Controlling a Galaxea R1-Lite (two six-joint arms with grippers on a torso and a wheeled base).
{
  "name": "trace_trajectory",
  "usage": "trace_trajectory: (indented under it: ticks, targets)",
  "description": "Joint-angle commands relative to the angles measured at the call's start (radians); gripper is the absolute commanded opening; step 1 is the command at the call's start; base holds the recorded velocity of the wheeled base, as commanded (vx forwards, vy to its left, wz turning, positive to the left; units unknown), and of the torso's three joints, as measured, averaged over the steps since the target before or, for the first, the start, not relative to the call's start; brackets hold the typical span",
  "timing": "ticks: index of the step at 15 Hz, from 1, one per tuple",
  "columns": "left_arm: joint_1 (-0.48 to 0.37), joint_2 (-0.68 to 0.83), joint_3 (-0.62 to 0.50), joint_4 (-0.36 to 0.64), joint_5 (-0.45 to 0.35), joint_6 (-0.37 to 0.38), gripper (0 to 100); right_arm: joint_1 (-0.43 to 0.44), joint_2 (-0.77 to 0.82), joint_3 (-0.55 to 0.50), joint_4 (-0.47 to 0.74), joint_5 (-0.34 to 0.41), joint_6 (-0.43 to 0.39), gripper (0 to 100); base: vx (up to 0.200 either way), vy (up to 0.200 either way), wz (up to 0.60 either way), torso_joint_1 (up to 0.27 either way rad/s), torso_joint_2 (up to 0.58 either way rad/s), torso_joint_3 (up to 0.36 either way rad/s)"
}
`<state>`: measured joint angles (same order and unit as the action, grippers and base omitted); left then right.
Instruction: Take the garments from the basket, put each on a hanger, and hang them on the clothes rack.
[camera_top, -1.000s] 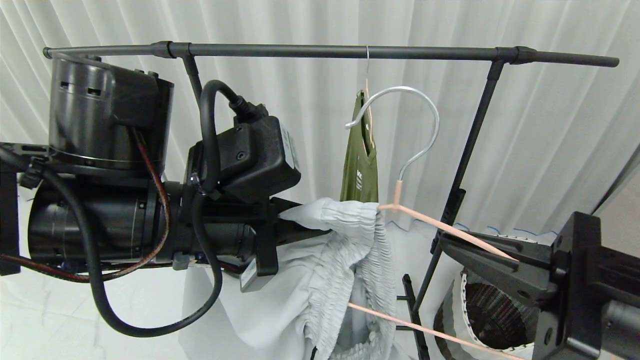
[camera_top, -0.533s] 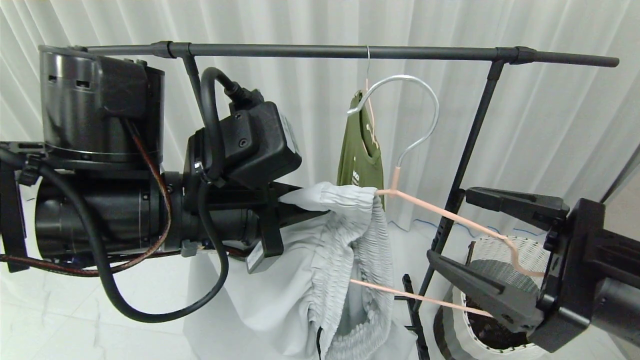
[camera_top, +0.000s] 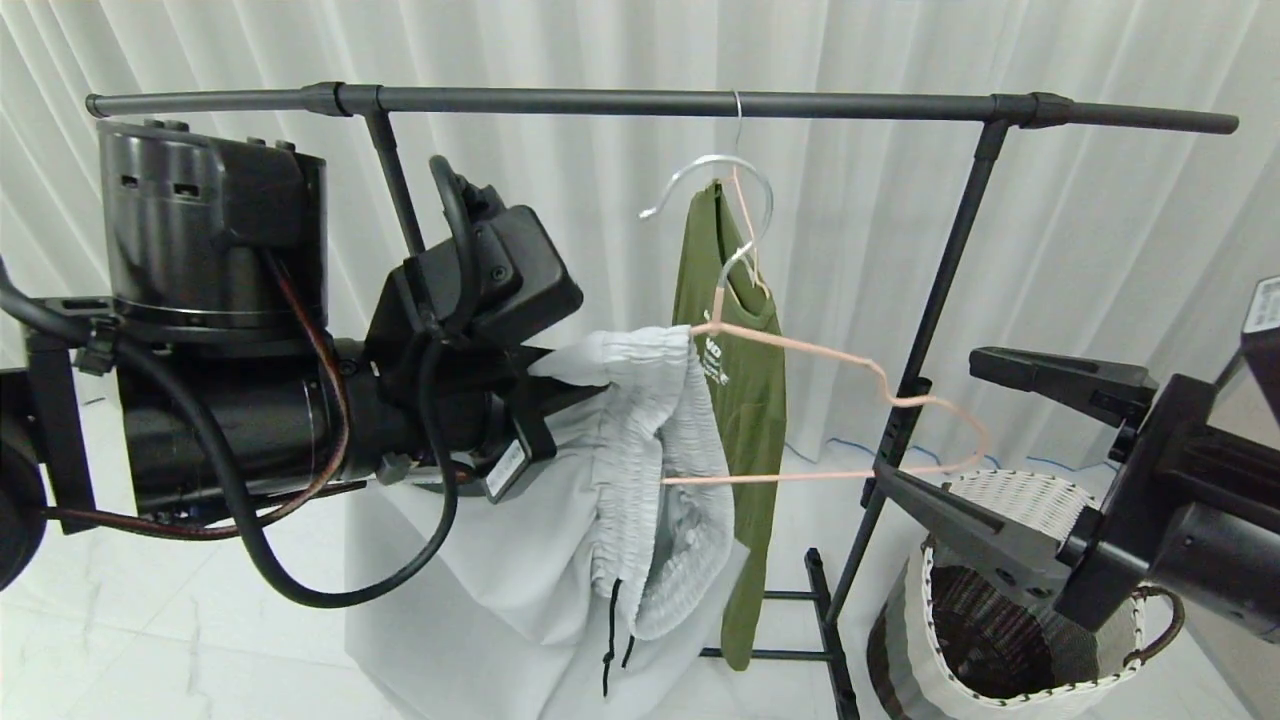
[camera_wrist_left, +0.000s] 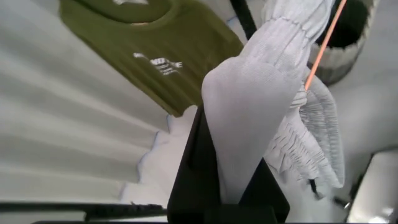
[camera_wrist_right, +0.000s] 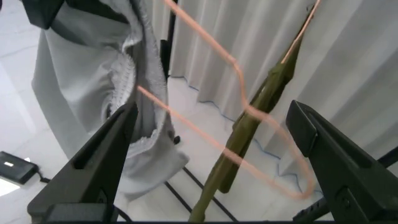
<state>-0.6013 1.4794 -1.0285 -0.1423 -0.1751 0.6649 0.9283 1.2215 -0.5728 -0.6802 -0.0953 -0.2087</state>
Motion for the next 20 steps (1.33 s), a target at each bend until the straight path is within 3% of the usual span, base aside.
trace_trajectory:
  ticks: [1,5,8,10,12,20]
  targets:
    - [-0.006,0.009,-0.021,-0.025,0.016,-0.061,0,-0.011,0.001,0.002,0.001,0.002,0.002,100,0.000,0.000,0.00,0.000,0.00,0.000]
    - [-0.026,0.006,-0.084,-0.029,0.045,-0.191,0,-0.009,0.007,0.005,0.001,0.008,0.022,100,0.000,0.000,0.00,0.000,0.00,0.000]
    - [-0.035,0.002,-0.107,-0.029,0.045,-0.206,0,0.007,0.023,0.007,0.001,0.008,0.058,100,0.000,0.000,0.00,0.000,0.00,0.000]
    - [-0.057,0.002,-0.116,-0.037,0.045,-0.219,0,0.055,0.070,0.014,-0.001,0.000,0.126,100,0.000,0.000,0.00,0.000,0.00,0.000]
    - [-0.084,0.006,-0.122,-0.066,0.048,-0.271,0,0.060,0.118,0.014,-0.019,-0.003,0.181,100,0.000,0.000,0.00,0.000,0.00,0.000]
    - [-0.092,-0.011,-0.122,-0.075,0.065,-0.278,0,0.058,0.375,0.024,-0.240,-0.234,0.342,100,0.000,0.000,0.00,0.000,0.00,0.000]
